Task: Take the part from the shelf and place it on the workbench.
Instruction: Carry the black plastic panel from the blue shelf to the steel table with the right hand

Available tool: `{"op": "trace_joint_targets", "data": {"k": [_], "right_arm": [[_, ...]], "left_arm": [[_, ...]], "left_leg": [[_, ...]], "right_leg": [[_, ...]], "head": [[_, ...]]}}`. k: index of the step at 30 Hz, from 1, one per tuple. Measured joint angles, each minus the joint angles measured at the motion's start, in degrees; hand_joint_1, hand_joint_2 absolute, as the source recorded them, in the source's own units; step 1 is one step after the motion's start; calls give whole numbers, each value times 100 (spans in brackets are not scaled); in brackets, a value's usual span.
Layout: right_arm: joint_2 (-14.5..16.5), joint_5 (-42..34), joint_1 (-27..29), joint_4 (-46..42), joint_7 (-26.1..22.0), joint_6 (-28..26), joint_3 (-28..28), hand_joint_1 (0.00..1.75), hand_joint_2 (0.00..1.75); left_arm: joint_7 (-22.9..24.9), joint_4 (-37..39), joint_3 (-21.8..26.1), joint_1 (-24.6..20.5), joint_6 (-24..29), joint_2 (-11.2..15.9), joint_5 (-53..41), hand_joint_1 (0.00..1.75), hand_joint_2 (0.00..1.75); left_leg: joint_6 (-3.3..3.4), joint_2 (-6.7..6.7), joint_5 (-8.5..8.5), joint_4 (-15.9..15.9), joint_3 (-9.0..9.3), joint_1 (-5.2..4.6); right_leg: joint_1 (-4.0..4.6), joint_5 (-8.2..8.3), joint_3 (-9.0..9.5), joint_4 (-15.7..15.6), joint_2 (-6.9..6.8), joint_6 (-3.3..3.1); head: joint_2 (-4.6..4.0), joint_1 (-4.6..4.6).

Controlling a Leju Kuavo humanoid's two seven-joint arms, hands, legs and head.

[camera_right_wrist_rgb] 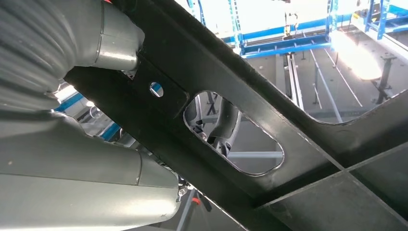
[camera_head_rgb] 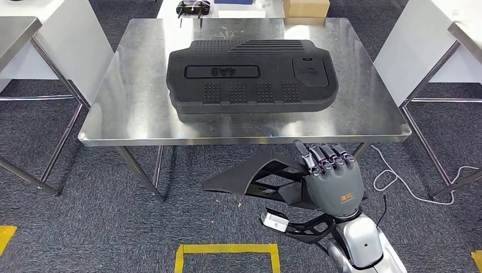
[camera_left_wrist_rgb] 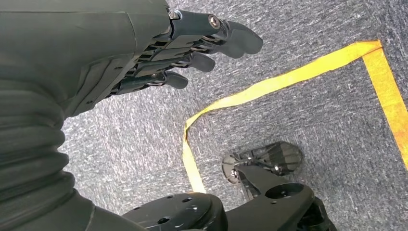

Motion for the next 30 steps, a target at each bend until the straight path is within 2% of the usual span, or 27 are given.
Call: {"op": "trace_joint_targets", "data": {"k": [25, 28, 30], "right_arm": [[-4, -142, 5, 11, -7, -1, 16, 175, 175], [-1, -146, 6, 12, -17, -2, 17, 175, 175], [-4, -149, 11, 10, -17, -6, 17, 175, 175]], "left_arm": [[11, 0, 11, 0, 17, -9, -1, 0, 175], [14, 0, 13, -1, 20, -6, 1, 0, 175], [22, 0, 13, -1, 24, -11, -1, 0, 175]], "left_leg": [[-1, 0, 1, 0, 1, 6], [39, 0, -13, 24, -10, -21], [84, 3, 10, -38, 24, 4]], "right_leg": [[7, 0, 0, 0, 0, 0], [-14, 16, 8, -29, 0, 28], [-9, 8, 4, -21, 1, 50]], "head": [[0, -1], [-1, -3], [-1, -4]]}}
